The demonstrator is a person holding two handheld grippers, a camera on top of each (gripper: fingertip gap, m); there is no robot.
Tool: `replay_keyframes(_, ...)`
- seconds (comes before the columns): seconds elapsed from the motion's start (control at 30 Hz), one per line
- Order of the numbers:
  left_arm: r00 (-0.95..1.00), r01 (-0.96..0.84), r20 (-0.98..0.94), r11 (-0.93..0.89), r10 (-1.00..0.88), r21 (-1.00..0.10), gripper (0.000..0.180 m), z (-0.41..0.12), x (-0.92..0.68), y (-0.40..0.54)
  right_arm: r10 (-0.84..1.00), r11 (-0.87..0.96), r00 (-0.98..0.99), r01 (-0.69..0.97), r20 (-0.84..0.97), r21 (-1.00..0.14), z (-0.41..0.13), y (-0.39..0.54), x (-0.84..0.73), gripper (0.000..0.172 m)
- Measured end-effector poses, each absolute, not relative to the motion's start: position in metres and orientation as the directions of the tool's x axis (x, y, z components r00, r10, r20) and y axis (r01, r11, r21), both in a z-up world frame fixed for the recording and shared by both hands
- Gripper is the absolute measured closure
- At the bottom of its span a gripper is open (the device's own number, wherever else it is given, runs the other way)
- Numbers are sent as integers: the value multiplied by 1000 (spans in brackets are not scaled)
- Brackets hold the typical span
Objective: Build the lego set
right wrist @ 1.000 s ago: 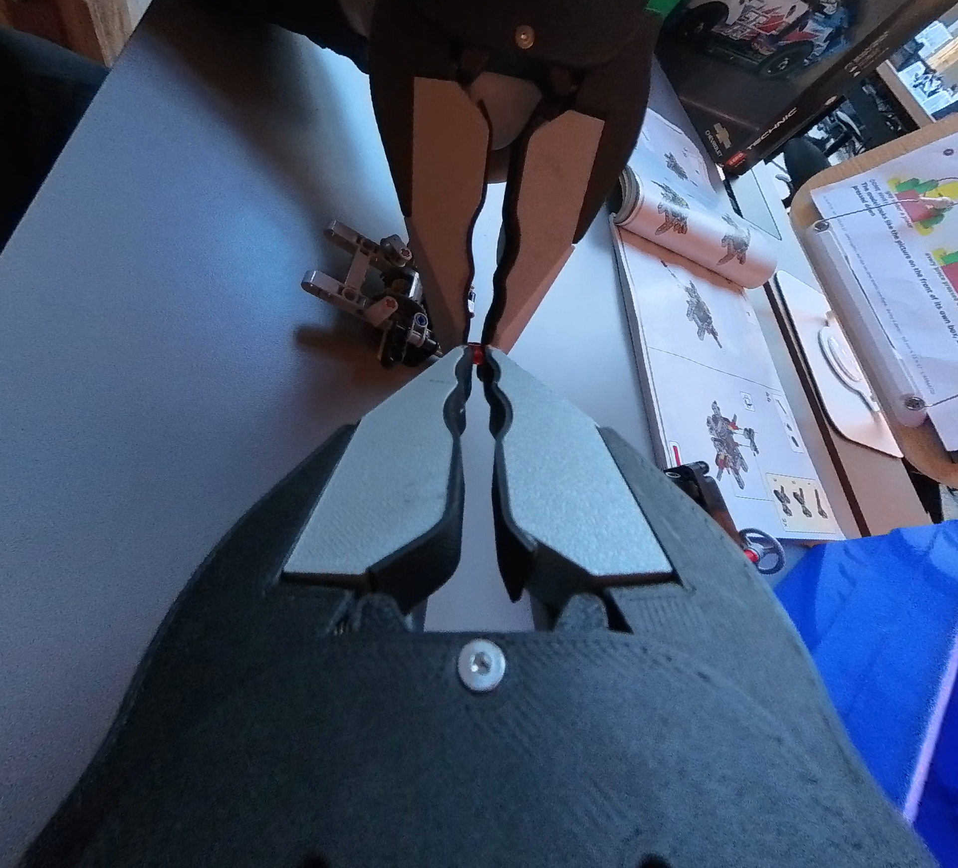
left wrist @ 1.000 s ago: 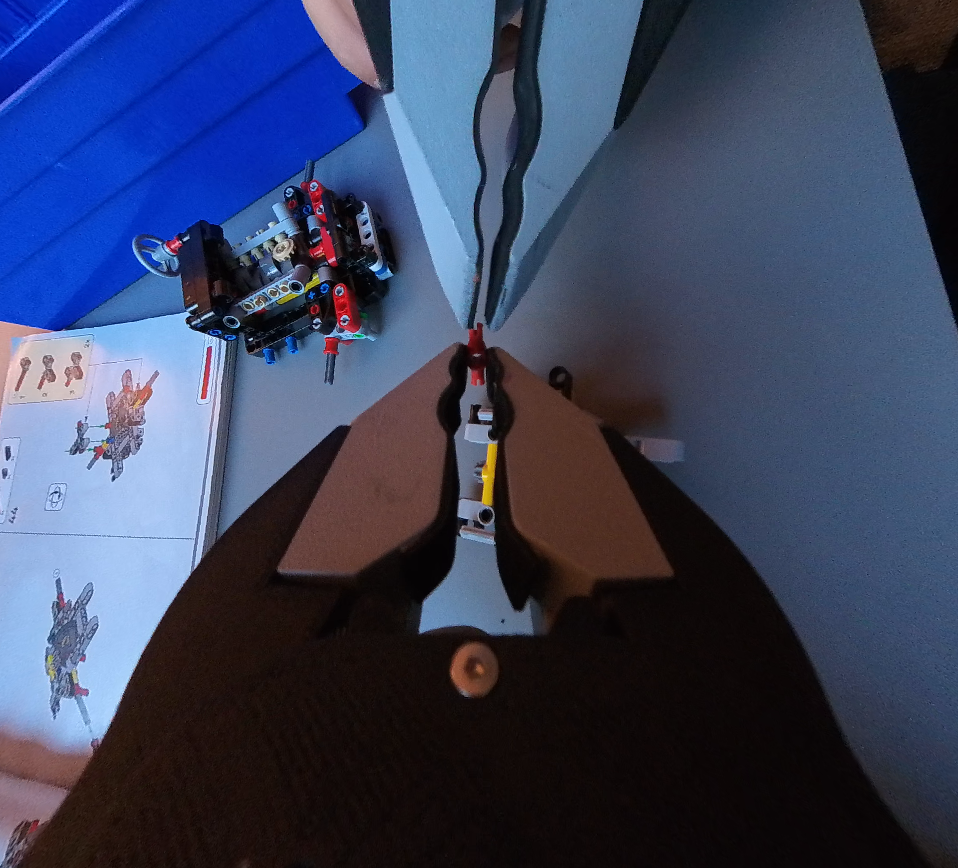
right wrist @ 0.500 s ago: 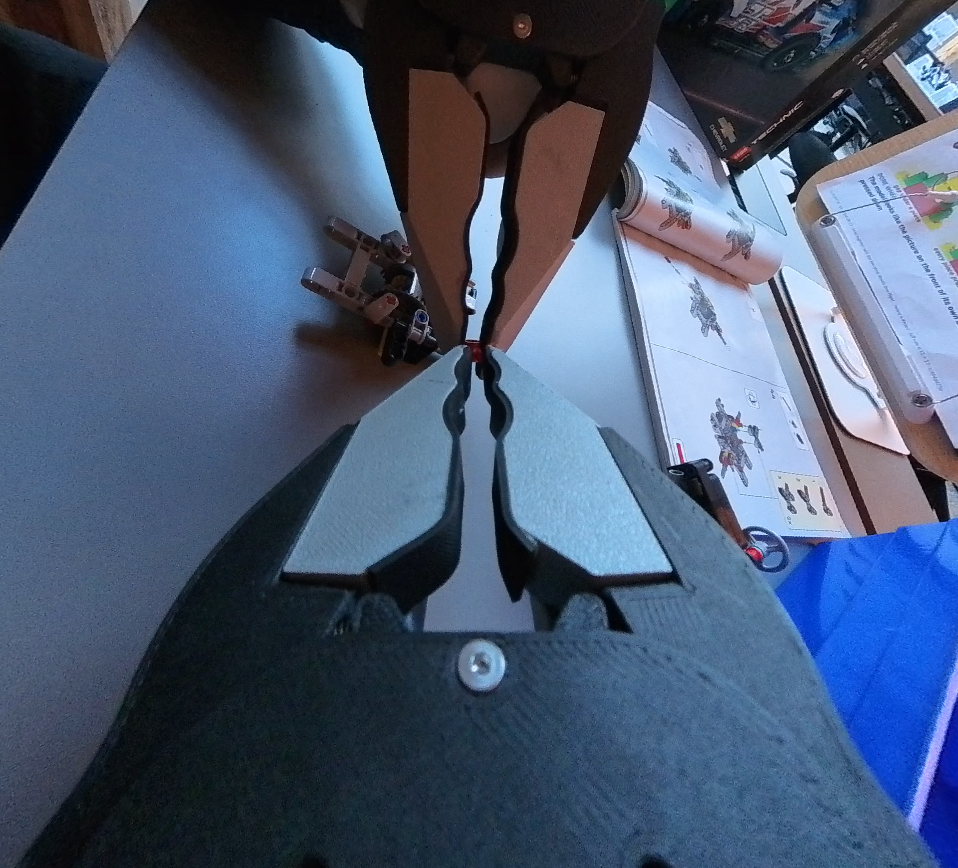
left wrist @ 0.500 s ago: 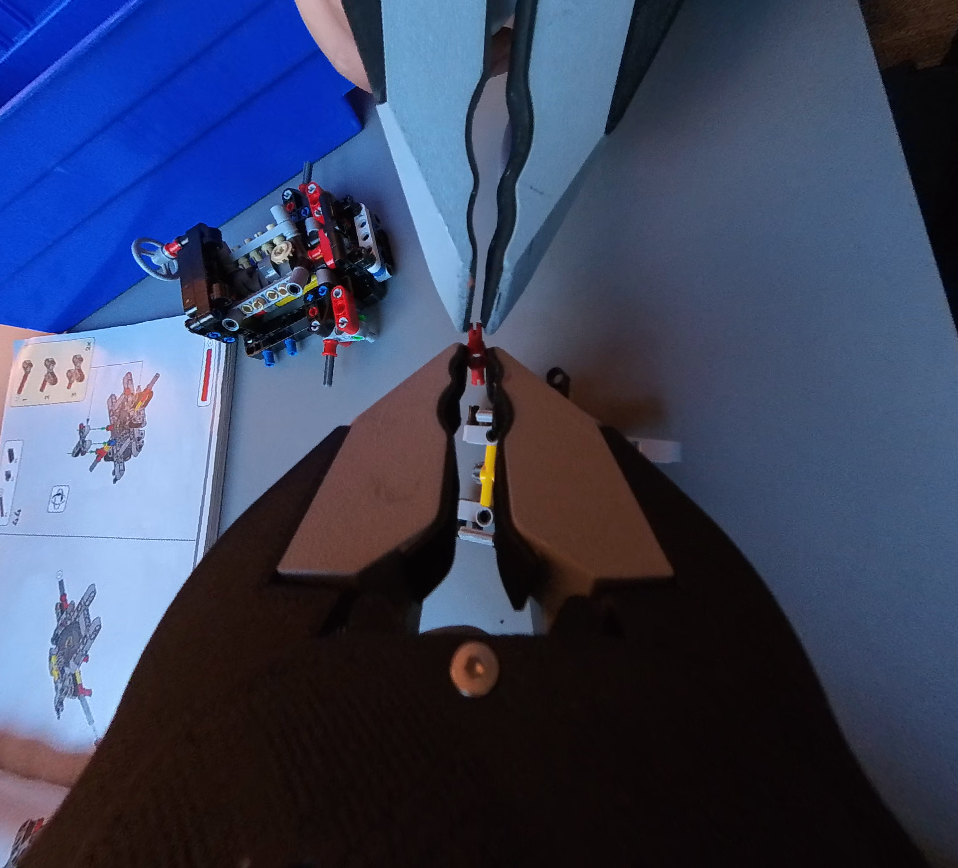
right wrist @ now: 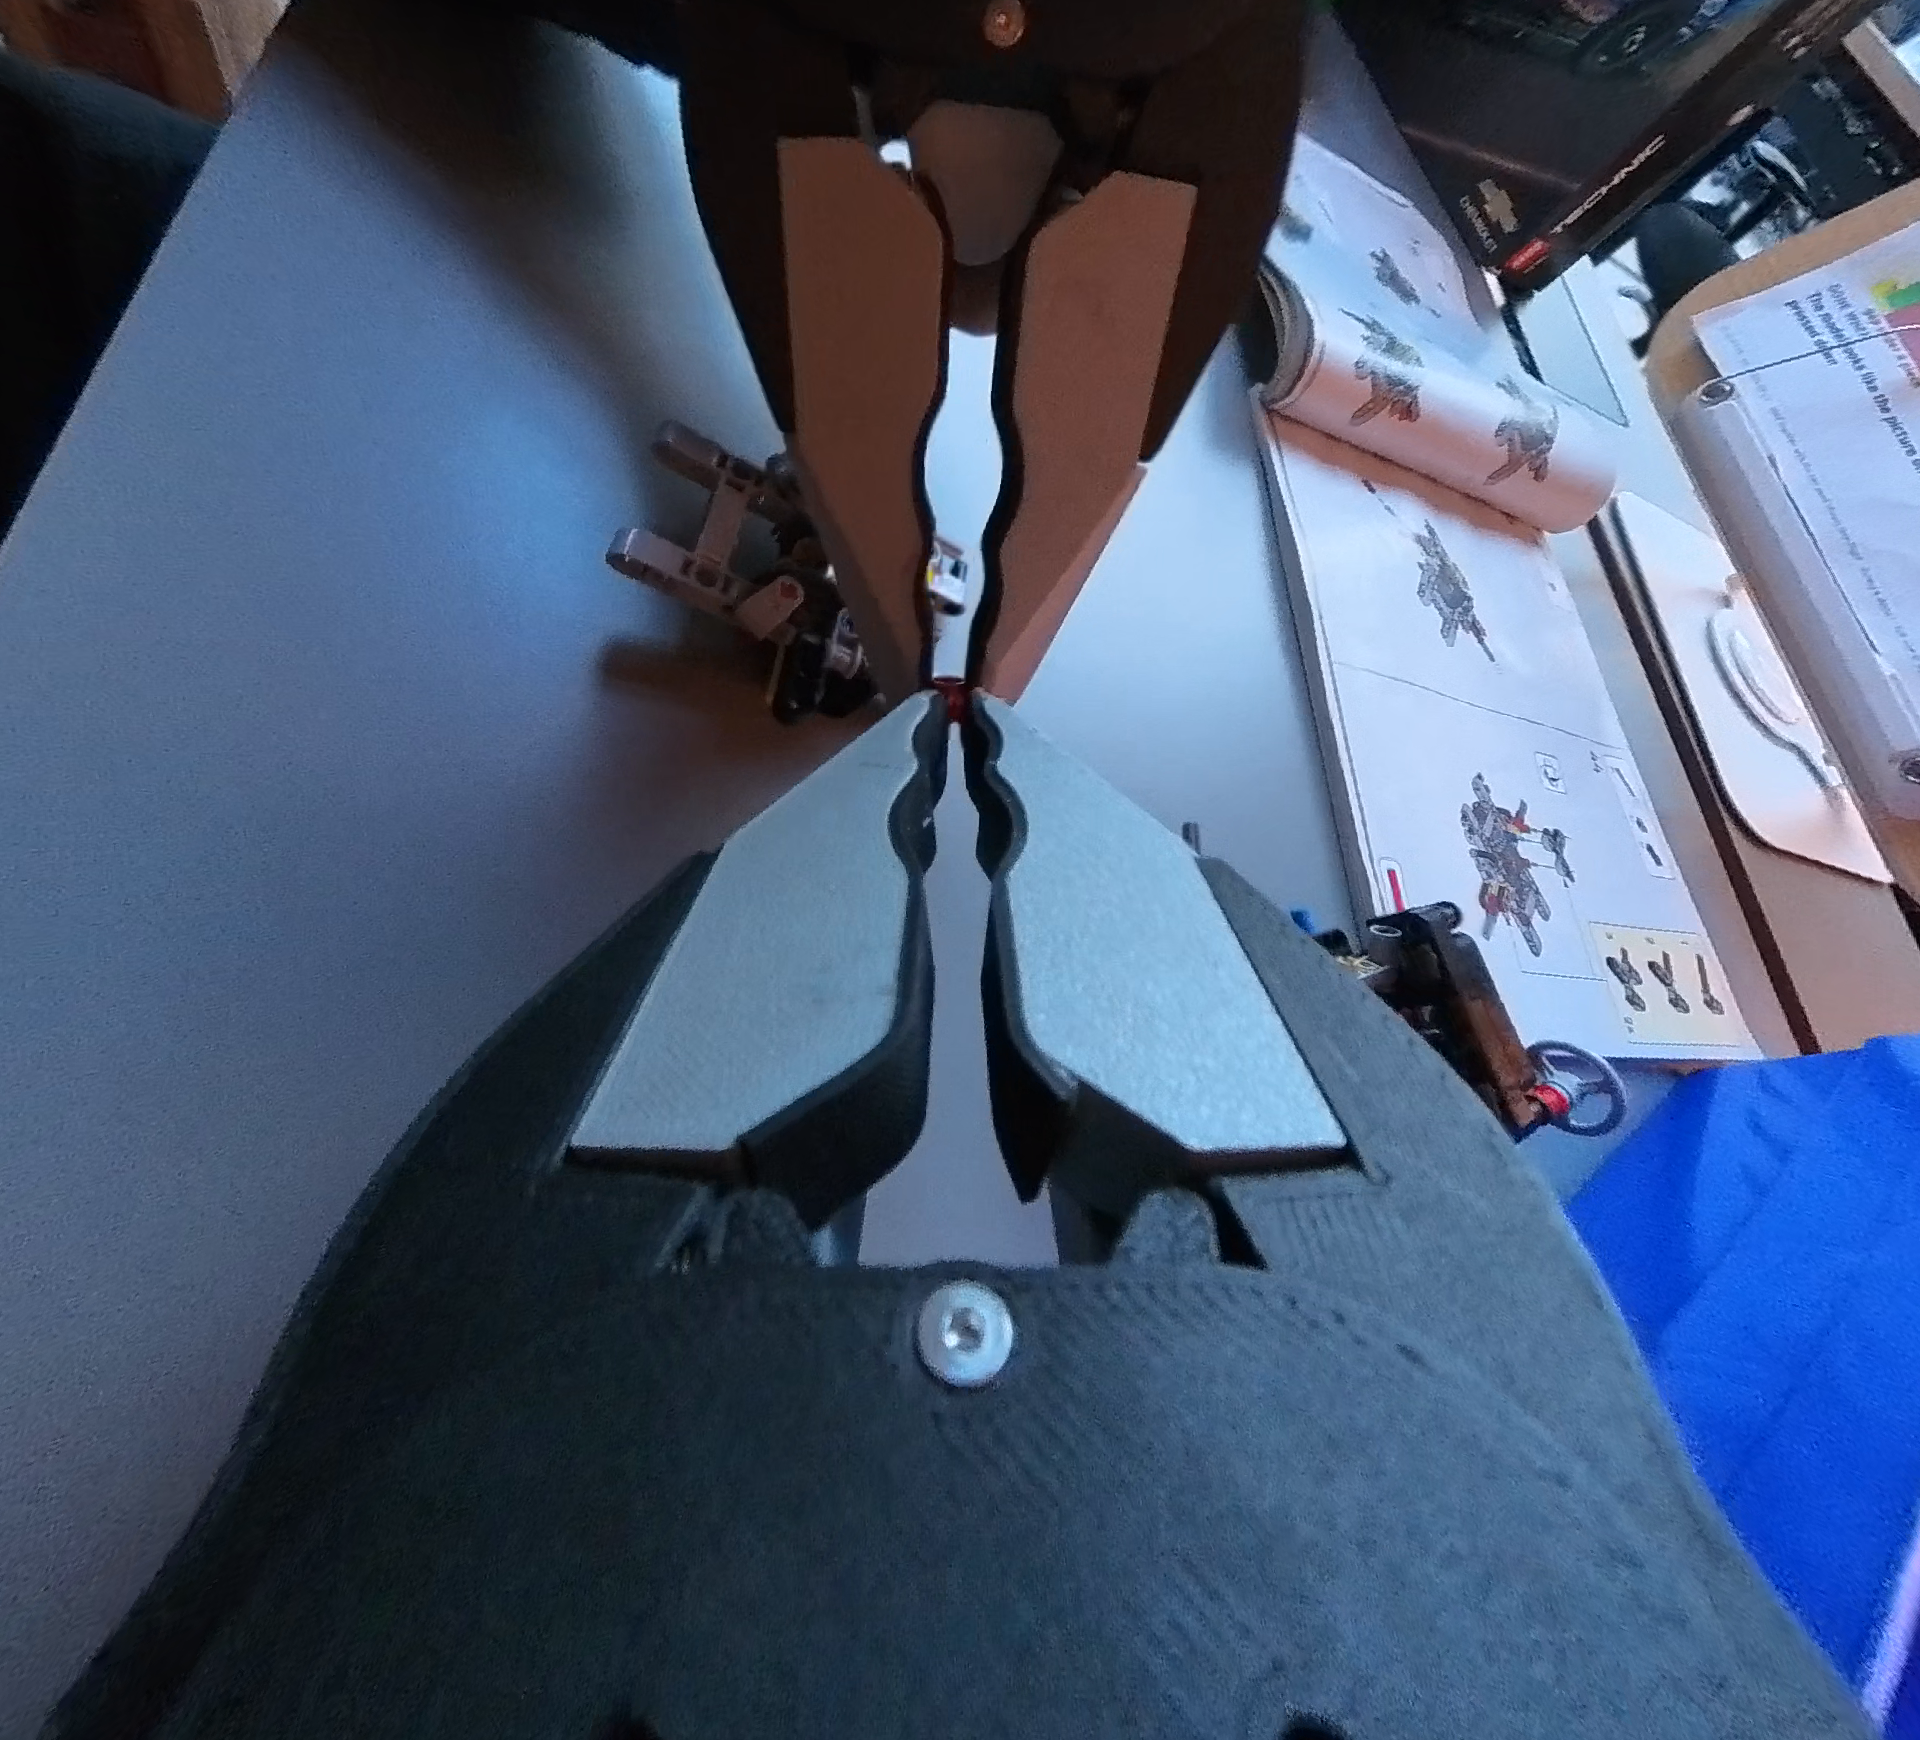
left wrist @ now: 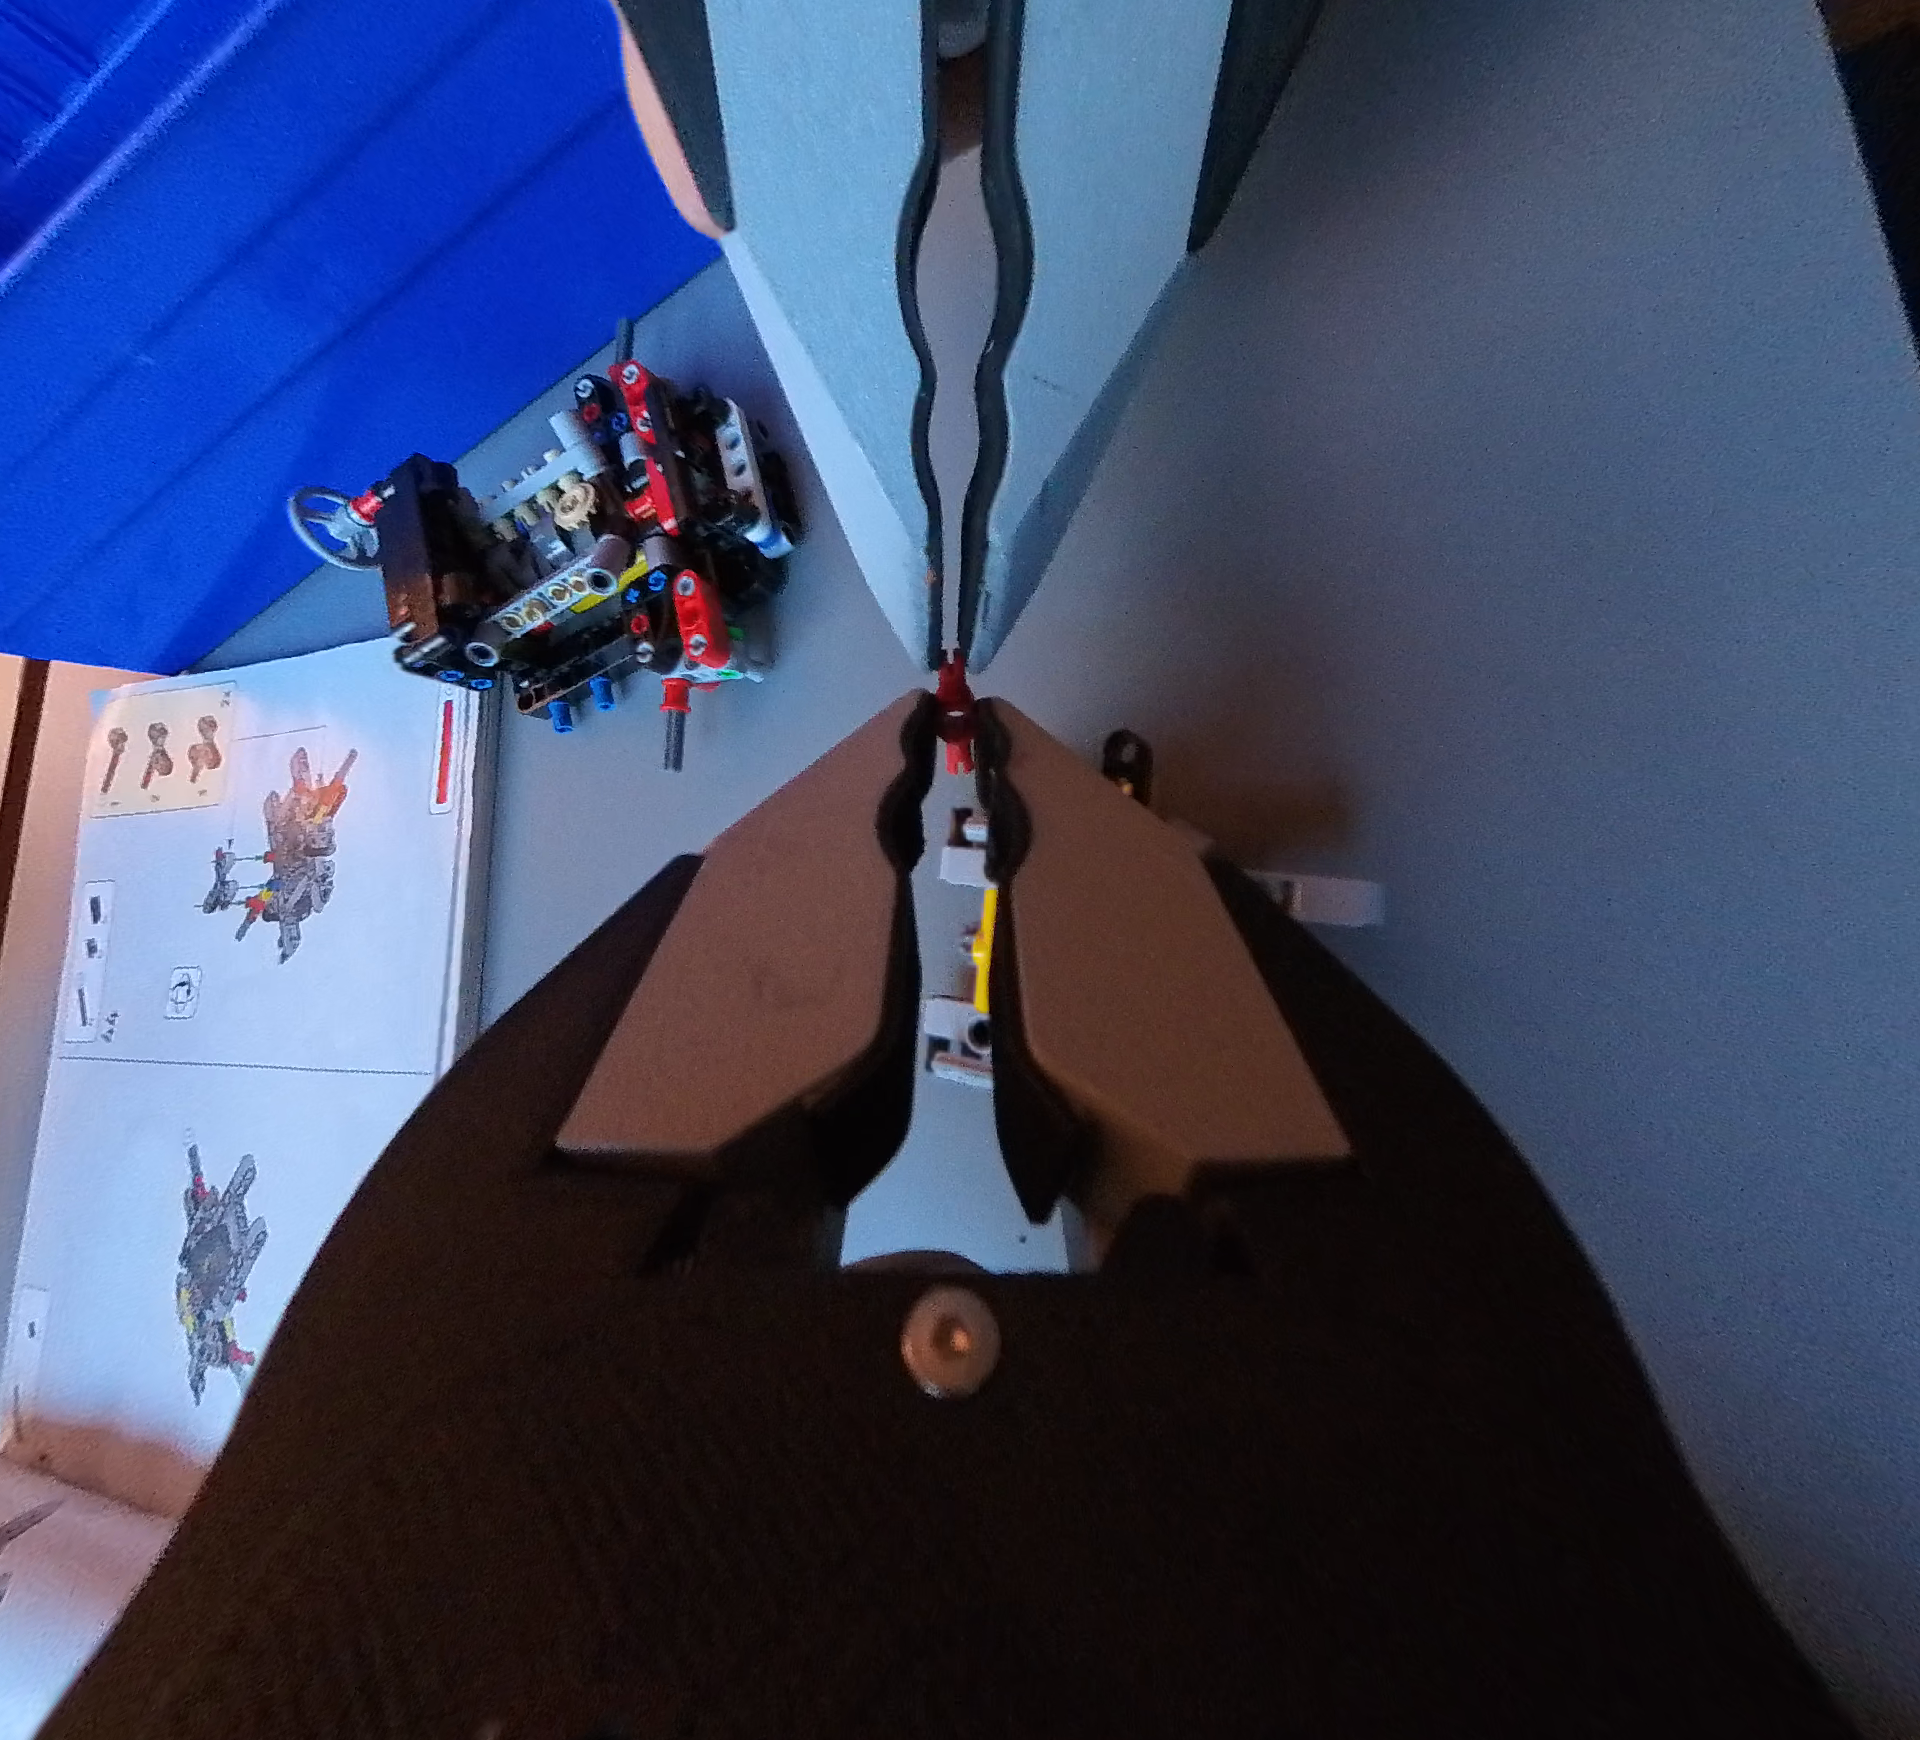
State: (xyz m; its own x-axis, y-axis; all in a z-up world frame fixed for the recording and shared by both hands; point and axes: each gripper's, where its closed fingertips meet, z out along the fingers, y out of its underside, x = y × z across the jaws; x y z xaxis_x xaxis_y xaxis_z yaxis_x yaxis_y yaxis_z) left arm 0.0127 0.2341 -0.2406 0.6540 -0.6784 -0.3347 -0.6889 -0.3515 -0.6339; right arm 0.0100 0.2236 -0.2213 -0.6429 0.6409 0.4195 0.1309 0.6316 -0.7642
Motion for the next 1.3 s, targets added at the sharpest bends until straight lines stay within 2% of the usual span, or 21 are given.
replay_keyframes(0.1,669,-664,-307,-359,-677,-656,176,-238,13,234,660,610,-633,136,405,-781,-217,224,9,172)
replay_keyframes(0.2,653,-689,-318,-365,-687,-626,176,-244,14,233,644,636,-651,164,402,-754,-223,223,11,171)
replay_keyframes(0.87,657,-697,-328,-381,-679,-607,176,-247,10,234,668,660,-603,210,435,-722,-229,224,9,170)
replay_keyframes(1.0,654,-713,-360,-383,-666,-587,176,-249,6,236,689,639,-592,222,418,-737,-230,226,7,170)
replay_keyframes(1.07,661,-712,-370,-391,-653,-583,176,-250,0,237,727,577,-588,244,354,-780,-231,227,1,170)
replay_keyframes(1.17,746,-596,-325,-365,-582,-715,175,-227,-7,248,798,389,-571,247,191,-888,-213,235,-10,171)
replay_keyframes(1.23,822,-424,-194,-348,-536,-836,176,-205,-12,253,842,226,-533,215,80,-950,-189,243,-12,172)
replay_keyframes(1.3,862,-194,-8,-315,-508,-929,176,-182,-18,257,888,149,-453,128,75,-981,-169,257,-12,160)
